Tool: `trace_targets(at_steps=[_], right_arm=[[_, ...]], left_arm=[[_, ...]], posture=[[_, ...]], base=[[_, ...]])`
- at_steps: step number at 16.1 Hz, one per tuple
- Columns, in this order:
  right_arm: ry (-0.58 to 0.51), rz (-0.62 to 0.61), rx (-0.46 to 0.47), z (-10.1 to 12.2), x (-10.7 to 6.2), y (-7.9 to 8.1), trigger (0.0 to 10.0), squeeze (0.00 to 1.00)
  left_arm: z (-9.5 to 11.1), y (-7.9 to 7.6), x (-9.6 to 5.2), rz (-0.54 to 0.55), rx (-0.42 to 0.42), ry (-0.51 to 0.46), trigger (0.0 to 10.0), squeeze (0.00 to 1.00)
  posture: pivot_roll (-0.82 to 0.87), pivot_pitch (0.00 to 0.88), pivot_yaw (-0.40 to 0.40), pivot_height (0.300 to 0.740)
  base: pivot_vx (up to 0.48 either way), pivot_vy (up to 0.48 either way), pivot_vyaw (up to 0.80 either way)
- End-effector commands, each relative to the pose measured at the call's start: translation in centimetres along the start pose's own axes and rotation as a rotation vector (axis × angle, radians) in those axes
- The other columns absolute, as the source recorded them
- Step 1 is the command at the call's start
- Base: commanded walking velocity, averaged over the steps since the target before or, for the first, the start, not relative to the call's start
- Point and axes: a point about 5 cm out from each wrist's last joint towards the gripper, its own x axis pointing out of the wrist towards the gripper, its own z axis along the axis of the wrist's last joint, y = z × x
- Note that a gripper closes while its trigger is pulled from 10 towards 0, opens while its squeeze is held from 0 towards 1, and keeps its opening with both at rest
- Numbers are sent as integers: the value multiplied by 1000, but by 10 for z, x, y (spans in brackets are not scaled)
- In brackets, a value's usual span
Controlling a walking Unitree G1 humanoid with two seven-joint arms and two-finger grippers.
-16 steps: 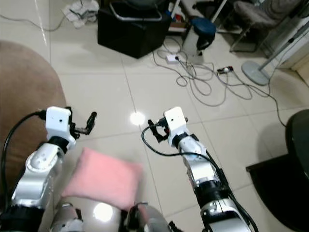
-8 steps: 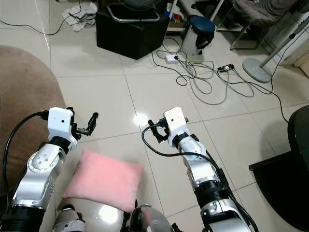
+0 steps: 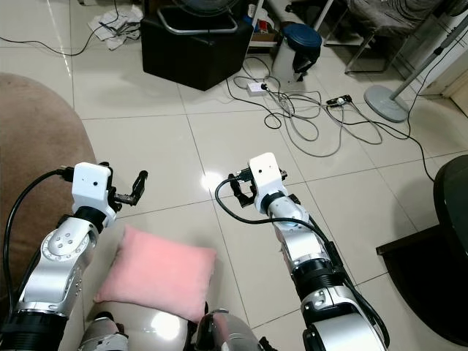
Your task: Move the pillow to the sofa from floor
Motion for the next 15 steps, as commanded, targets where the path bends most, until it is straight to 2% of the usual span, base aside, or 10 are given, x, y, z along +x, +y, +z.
trace_targets(at_steps=[1,6,11,15], right_arm=[[45,-30,29,-9,-3,-7,10000,0],[45,-59,24,-10,-3,-9,10000,0],[40,-56,21,-7,2,-5,10000,0],[32,-66,-25,-4,3,-9,10000,0]], left_arm=[[-4,-8,1,-25,-1,14,10000,0],[-4,-6,-2,-18,8,18,10000,0],[-2,-4,2,-28,27,10,10000,0],[0,-4,4,-35,37,7,10000,0]], posture=[[111,209,-250,740],[123,204,-255,740],[141,168,-245,740],[132,167,-244,740]], base=[[0,0,0],[0,0,0],[0,0,0],[0,0,0]])
